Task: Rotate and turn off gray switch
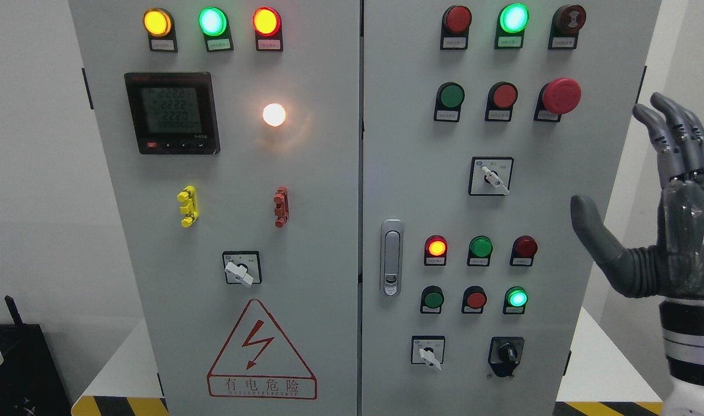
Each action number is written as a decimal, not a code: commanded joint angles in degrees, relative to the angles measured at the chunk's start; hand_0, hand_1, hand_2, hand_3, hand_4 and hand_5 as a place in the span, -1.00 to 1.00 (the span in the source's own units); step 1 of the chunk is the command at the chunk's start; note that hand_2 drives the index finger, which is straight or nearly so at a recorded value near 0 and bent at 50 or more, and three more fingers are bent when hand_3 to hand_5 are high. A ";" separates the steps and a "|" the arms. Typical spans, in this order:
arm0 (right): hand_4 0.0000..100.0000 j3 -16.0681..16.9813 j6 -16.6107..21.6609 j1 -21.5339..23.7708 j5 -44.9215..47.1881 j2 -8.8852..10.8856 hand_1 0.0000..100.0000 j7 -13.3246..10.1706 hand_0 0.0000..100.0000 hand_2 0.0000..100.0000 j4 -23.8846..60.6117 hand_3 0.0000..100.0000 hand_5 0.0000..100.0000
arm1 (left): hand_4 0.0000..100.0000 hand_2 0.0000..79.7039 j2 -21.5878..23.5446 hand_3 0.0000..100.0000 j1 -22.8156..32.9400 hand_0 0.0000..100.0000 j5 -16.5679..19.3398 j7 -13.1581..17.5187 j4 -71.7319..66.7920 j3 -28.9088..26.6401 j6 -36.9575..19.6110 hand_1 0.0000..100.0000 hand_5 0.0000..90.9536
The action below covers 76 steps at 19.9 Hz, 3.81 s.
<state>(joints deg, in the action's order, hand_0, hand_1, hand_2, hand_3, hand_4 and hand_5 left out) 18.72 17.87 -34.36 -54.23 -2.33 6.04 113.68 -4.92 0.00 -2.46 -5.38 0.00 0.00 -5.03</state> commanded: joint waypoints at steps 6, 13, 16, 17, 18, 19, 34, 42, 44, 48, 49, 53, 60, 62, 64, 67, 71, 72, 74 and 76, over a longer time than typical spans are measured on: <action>-1.00 0.00 -0.02 -0.09 0.00 0.05 -0.74 0.02 -0.54 -1.00 0.05 -1.00 -1.00 | -1.00 -1.00 0.00 -1.00 1.93 -0.76 0.00 0.02 -0.09 0.09 0.02 -0.22 -1.00; -1.00 0.09 -0.02 -0.09 0.00 -0.04 -0.72 -0.07 -0.54 -1.00 0.05 -1.00 -1.00 | -1.00 -1.00 0.00 -1.00 1.93 -0.76 0.00 0.02 0.00 0.09 0.02 -0.22 -1.00; -0.95 0.00 -0.02 -0.18 0.00 -0.21 -0.67 -0.15 -0.52 -1.00 0.05 -1.00 -1.00 | -1.00 -1.00 0.00 -1.00 1.93 -0.76 0.00 0.02 0.00 0.09 0.02 -0.22 -1.00; -0.77 0.00 -0.02 -0.18 0.00 -0.30 -0.61 -0.15 -0.51 -1.00 -0.04 -0.82 -0.97 | -1.00 -1.00 0.00 -1.00 1.93 -0.76 0.00 0.02 0.00 0.09 0.02 -0.22 -1.00; -0.70 0.00 -0.02 -0.09 0.00 -0.39 -0.55 -0.15 -0.53 -1.00 -0.04 -0.59 -0.89 | -1.00 -1.00 0.00 -1.00 1.93 -0.76 0.00 0.02 -0.09 0.09 0.02 -0.22 -1.00; -0.66 0.00 -0.02 -0.09 0.00 -0.39 -0.54 -0.15 -0.53 -1.00 -0.13 -0.48 -0.81 | -1.00 -1.00 0.00 -1.00 1.93 -0.76 0.00 0.02 -0.09 0.09 0.02 -0.22 -1.00; 0.05 -0.88 -2.13 0.26 0.09 -1.18 -0.44 -0.15 -0.54 -0.66 -1.36 0.02 0.22 | -1.00 -1.00 0.00 -1.00 1.93 -0.76 0.00 0.02 -0.09 0.09 0.02 -0.22 -1.00; 0.17 -2.81 -6.00 0.44 0.09 -1.71 -0.49 -0.07 -0.71 -0.38 -2.06 0.13 0.35 | -1.00 -1.00 0.00 -1.00 1.93 -0.76 0.00 0.02 -0.09 0.09 0.02 -0.22 -1.00; 0.21 -3.16 -6.09 0.44 0.00 -1.97 -0.49 -0.15 -0.74 -0.35 -2.67 0.16 0.39 | -1.00 -1.00 0.00 -1.00 1.93 -0.76 0.00 0.02 -0.09 0.09 0.02 -0.22 -1.00; 0.34 -4.83 -8.19 0.87 0.00 -3.29 -0.47 -0.59 -0.78 -0.26 -3.20 0.28 0.56 | -1.00 -1.00 0.00 -1.00 1.93 -0.76 0.00 0.02 0.00 0.09 0.02 -0.22 -1.00; 0.37 -5.44 -9.24 0.96 0.00 -3.29 -0.47 -0.85 -0.78 -0.25 -3.20 0.31 0.66 | -1.00 -1.00 0.00 -1.00 1.93 -0.76 0.00 0.02 0.00 0.09 0.02 -0.22 -1.00; 0.64 -7.12 -11.36 0.79 0.00 -3.47 -0.45 -2.70 -0.78 -0.15 -4.69 0.79 0.92 | -1.00 -1.00 0.00 -1.00 1.93 -0.76 0.00 0.02 -0.09 0.09 0.02 -0.22 -1.00; 0.79 -9.40 -15.93 0.53 0.00 -3.47 -0.37 -2.79 -0.80 -0.05 -5.58 0.98 0.99 | -1.00 -1.00 0.00 -1.00 1.93 -0.76 0.00 0.02 0.00 0.09 0.02 -0.22 -1.00; 0.80 -9.67 -17.33 0.26 -0.17 -4.25 -0.37 -2.88 -0.80 -0.01 -5.57 1.00 0.99 | -1.00 -1.00 0.00 -1.00 1.93 -0.76 0.00 0.02 -0.09 0.09 0.02 -0.22 -1.00; 0.81 -10.28 -18.65 -0.09 -0.18 -4.70 -0.37 -2.88 -0.80 0.02 -5.49 1.00 0.99 | -1.00 -1.00 0.00 -1.00 1.93 -0.76 0.00 0.02 0.00 0.09 0.02 -0.22 -1.00; 0.81 -11.33 -20.93 -0.18 -0.26 -4.87 -0.33 -2.79 -0.81 0.07 -5.31 1.00 0.99 | -1.00 -1.00 0.00 -1.00 1.93 -0.76 0.00 0.02 -0.09 0.09 0.02 -0.22 -1.00; 0.81 -11.95 -24.28 -1.23 -0.53 -4.79 -0.24 -2.79 -0.78 0.07 -5.31 1.00 0.99 | -1.00 -1.00 0.00 -1.00 1.93 -0.76 0.00 0.02 0.00 0.09 0.02 -0.22 -1.00; 0.81 -11.95 -24.37 -1.49 -0.61 -4.79 -0.24 -2.79 -0.78 0.07 -5.31 1.00 0.99 | -1.00 -1.00 0.00 -1.00 1.93 -0.76 0.00 0.02 -0.09 0.09 0.02 -0.22 -1.00; 0.82 -12.13 -24.46 -1.58 -0.70 -4.79 -0.23 -2.79 -0.78 0.06 -5.31 1.00 1.00 | -1.00 -1.00 0.00 -1.00 1.93 -0.76 0.00 0.02 0.00 0.09 0.02 -0.22 -1.00; 0.82 -12.56 -24.89 -2.11 -0.79 -4.87 -0.22 -2.70 -0.78 0.06 -5.31 1.00 1.00 | -1.00 -1.00 0.00 -1.00 1.93 -0.76 0.00 0.02 -0.09 0.09 0.02 -0.22 -1.00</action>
<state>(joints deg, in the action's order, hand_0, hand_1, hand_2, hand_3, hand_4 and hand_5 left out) 8.49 -6.35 -35.54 -54.78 -6.63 3.07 108.65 -4.92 0.00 -2.46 -5.37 0.00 0.00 -5.04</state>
